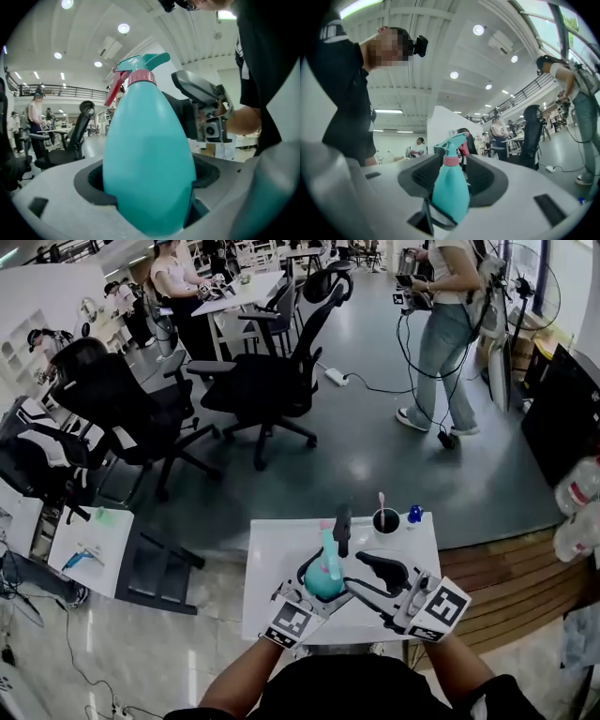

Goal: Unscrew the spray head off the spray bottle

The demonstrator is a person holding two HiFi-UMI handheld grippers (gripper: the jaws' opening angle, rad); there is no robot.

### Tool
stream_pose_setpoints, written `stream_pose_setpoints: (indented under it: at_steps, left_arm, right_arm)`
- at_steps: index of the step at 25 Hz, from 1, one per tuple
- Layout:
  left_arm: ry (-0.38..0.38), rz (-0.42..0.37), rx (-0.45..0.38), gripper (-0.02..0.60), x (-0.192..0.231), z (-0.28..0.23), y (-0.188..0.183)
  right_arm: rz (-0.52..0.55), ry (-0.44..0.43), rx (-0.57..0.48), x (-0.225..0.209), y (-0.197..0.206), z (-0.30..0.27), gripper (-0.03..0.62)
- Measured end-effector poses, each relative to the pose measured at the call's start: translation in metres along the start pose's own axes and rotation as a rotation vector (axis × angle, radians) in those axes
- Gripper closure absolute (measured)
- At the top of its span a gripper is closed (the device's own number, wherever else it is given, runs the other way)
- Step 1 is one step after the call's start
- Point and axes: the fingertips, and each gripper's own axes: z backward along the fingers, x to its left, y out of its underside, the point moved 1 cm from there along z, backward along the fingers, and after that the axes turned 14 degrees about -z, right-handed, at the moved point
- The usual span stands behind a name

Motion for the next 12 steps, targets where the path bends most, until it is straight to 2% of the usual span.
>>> stream_pose_setpoints:
  at_steps: [2,6,12]
  left_arm:
    - [-0.059,0.005,0.037,0.129,0.010,0.002,0.007]
    - [-0.119,0.001,0.079,0.129,0.016,0.003,0.014]
    - [-0.157,-0.007,0.145,0.129,0.012,0.002,0.028]
  right_arm:
    - [0.012,0.040,0.042,0.002,0.008,-0.004,0.454]
    - [0.045,0.109,0.105,0.003,0.018,-0.013,0.448]
    - [-0.011,0.179,0.102,-0.004,0.024,-0.027,0.433]
